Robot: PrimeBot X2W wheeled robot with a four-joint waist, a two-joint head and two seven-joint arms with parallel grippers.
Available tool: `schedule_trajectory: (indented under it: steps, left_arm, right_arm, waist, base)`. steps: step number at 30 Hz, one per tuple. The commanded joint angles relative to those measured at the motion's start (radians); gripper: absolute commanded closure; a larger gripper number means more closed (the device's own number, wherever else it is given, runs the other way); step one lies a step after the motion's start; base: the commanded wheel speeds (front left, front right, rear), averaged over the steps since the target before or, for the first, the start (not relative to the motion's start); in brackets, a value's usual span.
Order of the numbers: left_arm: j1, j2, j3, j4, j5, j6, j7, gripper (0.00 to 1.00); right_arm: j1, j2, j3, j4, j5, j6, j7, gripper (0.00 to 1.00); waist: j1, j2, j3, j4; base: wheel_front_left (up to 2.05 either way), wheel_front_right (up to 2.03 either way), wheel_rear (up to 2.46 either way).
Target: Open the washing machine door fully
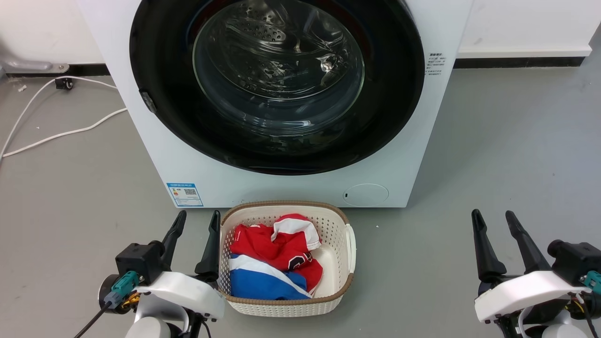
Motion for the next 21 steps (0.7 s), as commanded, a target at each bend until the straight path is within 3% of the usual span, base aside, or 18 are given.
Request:
schedule_trajectory:
  steps: [1,21]
  left_arm:
    - [-0.022,0.006,0.001,-0.003,0.029,0.005,-0.01,0.0]
    - [-0.027,0.003,0.005,0.026,0.181,0.011,-0.051,0.0]
  right_arm:
    - [0.002,0.002,-0.001,-0.008,-0.029,0.002,-0.008,0.0]
    - [0.01,0.003,-0.007,-0.012,-0.15,0.001,-0.017,0.0]
  waist:
    - [0.0,0.0,0.0,-0.001]
    - [0.0,0.0,-0.003,0.0]
  base:
    - [0.0,0.0,0.0]
    - [0.0,0.0,0.0]
